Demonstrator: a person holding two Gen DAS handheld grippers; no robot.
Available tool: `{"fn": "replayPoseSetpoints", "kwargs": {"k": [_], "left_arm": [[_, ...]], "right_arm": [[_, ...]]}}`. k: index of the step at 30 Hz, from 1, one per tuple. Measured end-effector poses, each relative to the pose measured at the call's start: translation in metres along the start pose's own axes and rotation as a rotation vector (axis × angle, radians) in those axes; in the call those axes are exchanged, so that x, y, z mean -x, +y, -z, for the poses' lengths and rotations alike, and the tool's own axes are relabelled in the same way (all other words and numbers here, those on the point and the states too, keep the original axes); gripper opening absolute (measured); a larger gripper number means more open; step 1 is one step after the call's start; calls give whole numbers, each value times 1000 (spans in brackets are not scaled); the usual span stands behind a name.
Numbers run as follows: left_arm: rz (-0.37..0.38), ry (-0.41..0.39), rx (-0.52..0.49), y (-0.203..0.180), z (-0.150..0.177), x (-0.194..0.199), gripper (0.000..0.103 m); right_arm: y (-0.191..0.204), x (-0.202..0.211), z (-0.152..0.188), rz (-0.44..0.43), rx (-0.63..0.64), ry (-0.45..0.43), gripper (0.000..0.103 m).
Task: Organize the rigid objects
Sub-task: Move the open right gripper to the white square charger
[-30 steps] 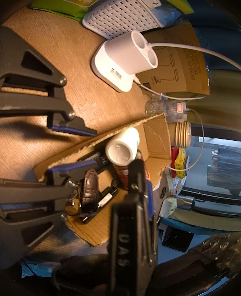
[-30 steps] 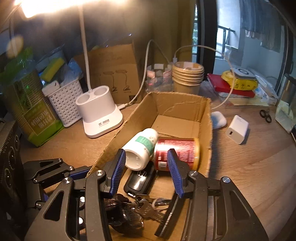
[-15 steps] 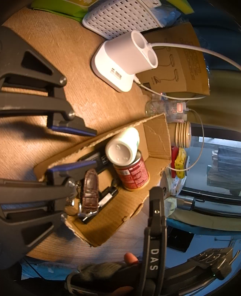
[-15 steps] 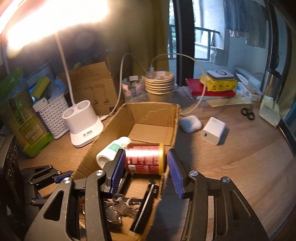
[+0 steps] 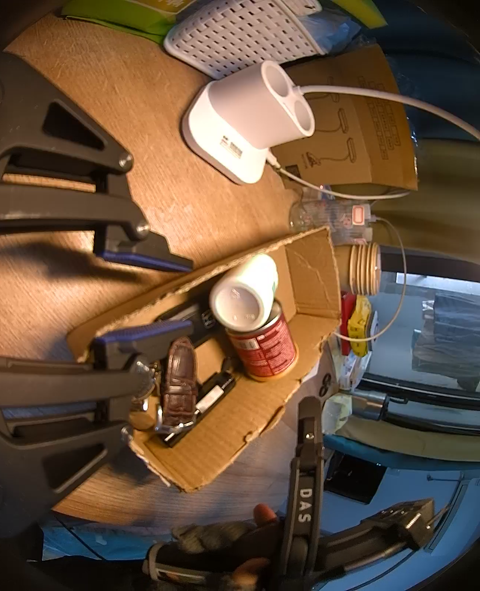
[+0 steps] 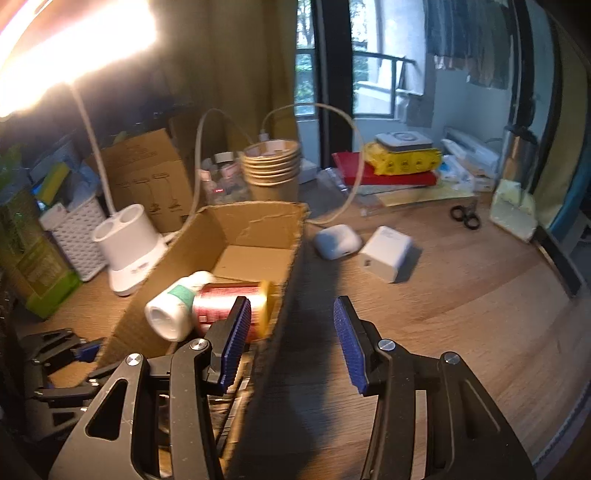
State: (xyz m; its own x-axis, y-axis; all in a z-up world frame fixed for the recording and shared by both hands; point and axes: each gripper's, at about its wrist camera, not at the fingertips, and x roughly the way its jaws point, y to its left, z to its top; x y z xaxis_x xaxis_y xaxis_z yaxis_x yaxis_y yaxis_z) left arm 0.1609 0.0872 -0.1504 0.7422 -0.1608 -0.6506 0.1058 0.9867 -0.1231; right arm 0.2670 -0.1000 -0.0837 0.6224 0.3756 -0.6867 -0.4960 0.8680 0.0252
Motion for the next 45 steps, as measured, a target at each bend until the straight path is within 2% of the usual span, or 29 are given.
{"fn": "replayPoseSetpoints", "kwargs": {"k": [20,24,38,40,45], "left_arm": [[0,0,0,0,0,0,28],[1,0,1,0,0,0,28],[6,3,4,0,0,0,29],[6,3,4,-1,0,0,29],[7,3,5,0,0,0,29]], "right_arm": [[-52,-32,-8,88,-58,12,50],[-61,-41,-14,93,-82,7,61],[-91,-82,-28,90,-156,42,62],[-92,-88,-30,86,-158,48,71],[-92,-101,-34,79,-158,58,73]]}}
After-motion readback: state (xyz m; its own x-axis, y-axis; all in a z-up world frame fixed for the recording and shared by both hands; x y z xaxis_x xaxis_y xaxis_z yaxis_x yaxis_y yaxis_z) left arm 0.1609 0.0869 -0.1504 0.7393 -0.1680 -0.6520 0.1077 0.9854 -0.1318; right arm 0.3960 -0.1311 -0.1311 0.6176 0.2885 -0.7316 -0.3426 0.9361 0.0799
